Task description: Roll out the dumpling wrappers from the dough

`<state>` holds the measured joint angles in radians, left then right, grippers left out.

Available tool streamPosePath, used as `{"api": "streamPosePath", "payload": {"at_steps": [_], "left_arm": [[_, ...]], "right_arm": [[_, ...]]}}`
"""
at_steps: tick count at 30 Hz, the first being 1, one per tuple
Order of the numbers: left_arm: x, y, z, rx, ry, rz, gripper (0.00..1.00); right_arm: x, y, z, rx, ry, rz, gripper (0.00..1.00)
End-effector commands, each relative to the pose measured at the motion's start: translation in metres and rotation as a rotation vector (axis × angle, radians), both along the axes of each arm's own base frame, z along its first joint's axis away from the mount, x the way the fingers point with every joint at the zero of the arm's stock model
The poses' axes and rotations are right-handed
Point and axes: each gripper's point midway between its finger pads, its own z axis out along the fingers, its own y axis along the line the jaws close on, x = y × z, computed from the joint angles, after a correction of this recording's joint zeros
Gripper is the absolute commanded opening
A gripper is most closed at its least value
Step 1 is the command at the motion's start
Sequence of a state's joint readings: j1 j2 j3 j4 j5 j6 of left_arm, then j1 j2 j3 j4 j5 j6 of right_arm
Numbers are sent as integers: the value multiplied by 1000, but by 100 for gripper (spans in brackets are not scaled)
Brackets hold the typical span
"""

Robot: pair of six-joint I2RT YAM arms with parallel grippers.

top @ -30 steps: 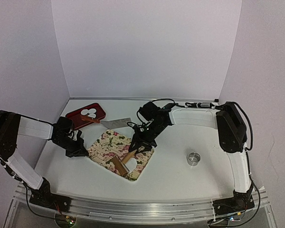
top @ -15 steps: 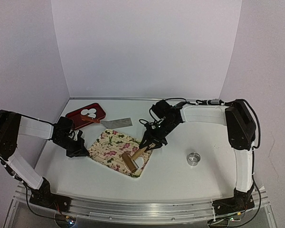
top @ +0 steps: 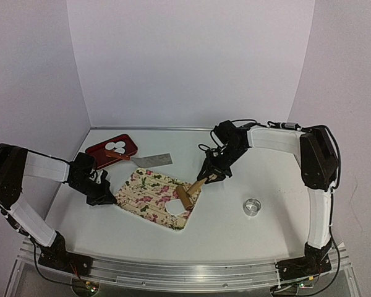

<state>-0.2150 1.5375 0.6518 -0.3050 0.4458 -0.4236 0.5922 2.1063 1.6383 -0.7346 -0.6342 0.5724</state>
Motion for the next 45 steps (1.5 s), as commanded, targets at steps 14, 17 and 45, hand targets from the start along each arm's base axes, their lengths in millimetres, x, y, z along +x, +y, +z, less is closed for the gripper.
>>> {"api": "streamPosePath", "payload": {"at_steps": [14, 17, 45], "left_arm": [[-7, 7, 20, 27, -40, 44, 3], [-22, 0, 18, 19, -15, 37, 9], [52, 1, 148, -195, -238, 133, 79]], "right_arm": [[20, -48, 142, -59, -257, -57, 0], [20, -73, 143, -104, -272, -105, 0], [14, -208, -9, -219, -25, -319, 19]]}}
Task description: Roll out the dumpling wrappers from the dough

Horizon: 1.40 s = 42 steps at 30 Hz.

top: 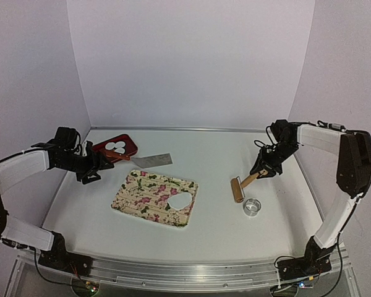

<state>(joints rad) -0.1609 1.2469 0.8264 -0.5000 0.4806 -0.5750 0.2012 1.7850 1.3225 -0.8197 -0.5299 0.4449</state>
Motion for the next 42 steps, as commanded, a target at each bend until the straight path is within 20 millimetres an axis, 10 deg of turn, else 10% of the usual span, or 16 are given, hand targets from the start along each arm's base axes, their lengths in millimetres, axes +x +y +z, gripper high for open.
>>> {"api": "streamPosePath", "payload": {"at_steps": [1, 11, 17, 31, 35, 42], "left_arm": [[25, -6, 24, -60, -68, -23, 79], [13, 1, -1, -17, -24, -20, 80], [-1, 8, -17, 29, 7, -16, 80], [-4, 21, -33, 150, 27, -47, 83], [-2, 20, -32, 142, 9, -55, 83], [0, 5, -26, 87, -71, -89, 84]], "right_arm": [[1, -23, -32, -97, 23, -13, 20], [22, -22, -65, -95, 16, -19, 31], [31, -32, -77, -168, 15, -30, 54], [35, -79, -53, -376, -79, -74, 80], [18, -78, -31, -362, -84, -31, 91], [-65, -61, -24, -222, 66, 24, 77]]}}
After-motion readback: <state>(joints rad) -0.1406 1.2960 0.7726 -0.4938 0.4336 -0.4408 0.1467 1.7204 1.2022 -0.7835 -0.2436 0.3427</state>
